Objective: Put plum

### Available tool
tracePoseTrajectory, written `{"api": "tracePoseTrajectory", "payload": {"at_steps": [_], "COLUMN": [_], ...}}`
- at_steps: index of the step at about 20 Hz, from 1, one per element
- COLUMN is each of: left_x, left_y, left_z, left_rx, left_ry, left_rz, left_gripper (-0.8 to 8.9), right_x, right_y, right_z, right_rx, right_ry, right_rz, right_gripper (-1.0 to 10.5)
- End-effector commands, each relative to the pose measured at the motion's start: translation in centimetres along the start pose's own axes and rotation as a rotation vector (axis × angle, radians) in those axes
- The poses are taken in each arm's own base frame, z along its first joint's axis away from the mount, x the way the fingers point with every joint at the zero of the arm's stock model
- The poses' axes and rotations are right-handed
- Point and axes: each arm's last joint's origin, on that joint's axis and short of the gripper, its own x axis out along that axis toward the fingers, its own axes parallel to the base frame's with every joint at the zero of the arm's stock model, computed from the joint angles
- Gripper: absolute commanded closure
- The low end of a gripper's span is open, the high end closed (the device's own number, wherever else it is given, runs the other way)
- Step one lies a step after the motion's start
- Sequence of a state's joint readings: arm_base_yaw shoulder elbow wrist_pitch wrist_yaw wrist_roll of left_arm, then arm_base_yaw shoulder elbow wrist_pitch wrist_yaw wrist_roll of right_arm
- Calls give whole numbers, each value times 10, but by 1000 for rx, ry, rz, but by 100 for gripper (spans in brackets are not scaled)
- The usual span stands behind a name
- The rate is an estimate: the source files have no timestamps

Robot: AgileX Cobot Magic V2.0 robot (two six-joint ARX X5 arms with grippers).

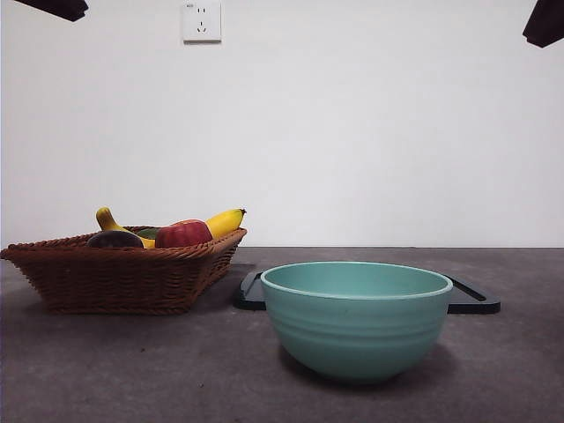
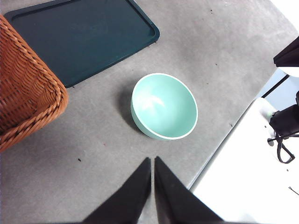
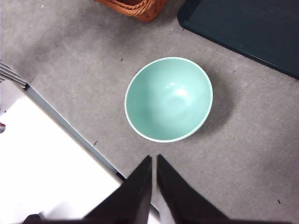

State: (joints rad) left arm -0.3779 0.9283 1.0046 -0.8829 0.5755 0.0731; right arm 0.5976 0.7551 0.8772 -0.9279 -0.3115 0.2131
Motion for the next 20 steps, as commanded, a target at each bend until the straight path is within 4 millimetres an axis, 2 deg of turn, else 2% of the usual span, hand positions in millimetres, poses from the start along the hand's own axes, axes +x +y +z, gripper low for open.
{"api": "tracePoseTrajectory", "payload": {"at_steps": [1,8,10,11,13,16,18,20], "left_x": [-1,-1,-5,-10,-27,-54,-62,-62], "left_y": [-1,-1,-3,-4,-2,4,9,14], "left_z": [4,4,3,2,7,9,-1,-20], "left_rx": [26,29,36,101,159,205,214,228], "left_ry": [-11,-14,-29,-56,-190,-469,-628,-753], "left_rz": [-7,-7,-1,25,126,378,535,669], "left_gripper": [805,805,805,805,805,805,805,805], "right_x": [-2,-2,-2,-2,-2,-2,-2,-2], "right_y": [3,3,3,3,3,3,3,3], "right_z": [4,4,4,4,4,4,4,4], "right_rx": [-23,-23,-23,-23,-23,-23,-23,-23], "right_ry": [-13,-13,-13,-13,-13,-13,-13,-13], "right_rz": [11,11,11,11,11,11,11,11], "right_gripper": [941,941,941,941,941,941,941,941]}}
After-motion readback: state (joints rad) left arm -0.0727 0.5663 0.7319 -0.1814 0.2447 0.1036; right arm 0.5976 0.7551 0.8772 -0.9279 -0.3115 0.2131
